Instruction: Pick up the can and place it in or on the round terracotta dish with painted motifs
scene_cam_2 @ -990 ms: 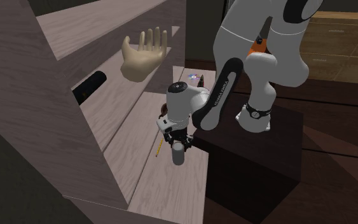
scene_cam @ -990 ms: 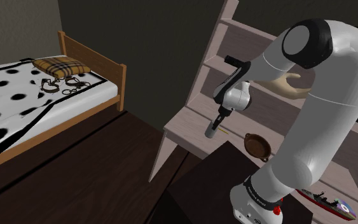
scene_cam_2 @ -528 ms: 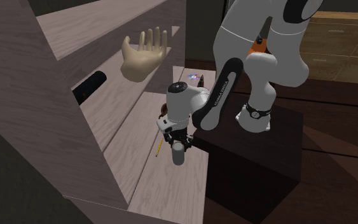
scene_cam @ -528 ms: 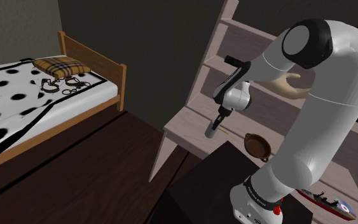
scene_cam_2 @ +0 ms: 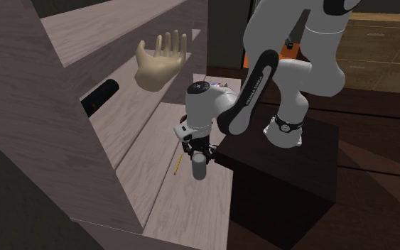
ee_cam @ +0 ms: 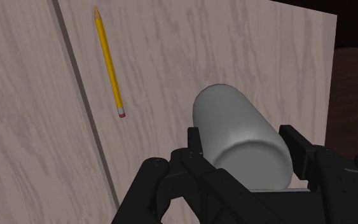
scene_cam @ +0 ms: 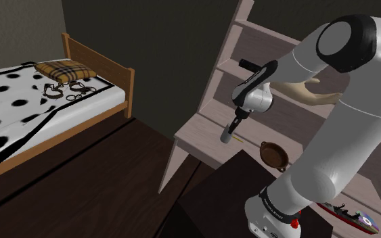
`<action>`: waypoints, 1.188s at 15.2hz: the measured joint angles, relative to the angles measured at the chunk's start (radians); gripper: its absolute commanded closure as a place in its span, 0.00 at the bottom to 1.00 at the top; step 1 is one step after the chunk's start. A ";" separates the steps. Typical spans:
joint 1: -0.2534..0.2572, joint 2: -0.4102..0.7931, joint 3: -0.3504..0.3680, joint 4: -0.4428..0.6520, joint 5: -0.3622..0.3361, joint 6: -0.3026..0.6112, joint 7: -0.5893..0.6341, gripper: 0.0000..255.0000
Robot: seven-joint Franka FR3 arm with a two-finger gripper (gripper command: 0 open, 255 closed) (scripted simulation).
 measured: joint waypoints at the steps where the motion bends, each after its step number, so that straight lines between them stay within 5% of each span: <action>1: 0.008 -0.019 -0.013 0.000 -0.024 -0.015 0.017 1.00; 14: 0.033 -0.228 -0.070 0.008 -0.261 -0.195 0.191 1.00; 18: -0.003 -0.289 -0.099 -0.008 -0.320 -0.229 0.174 1.00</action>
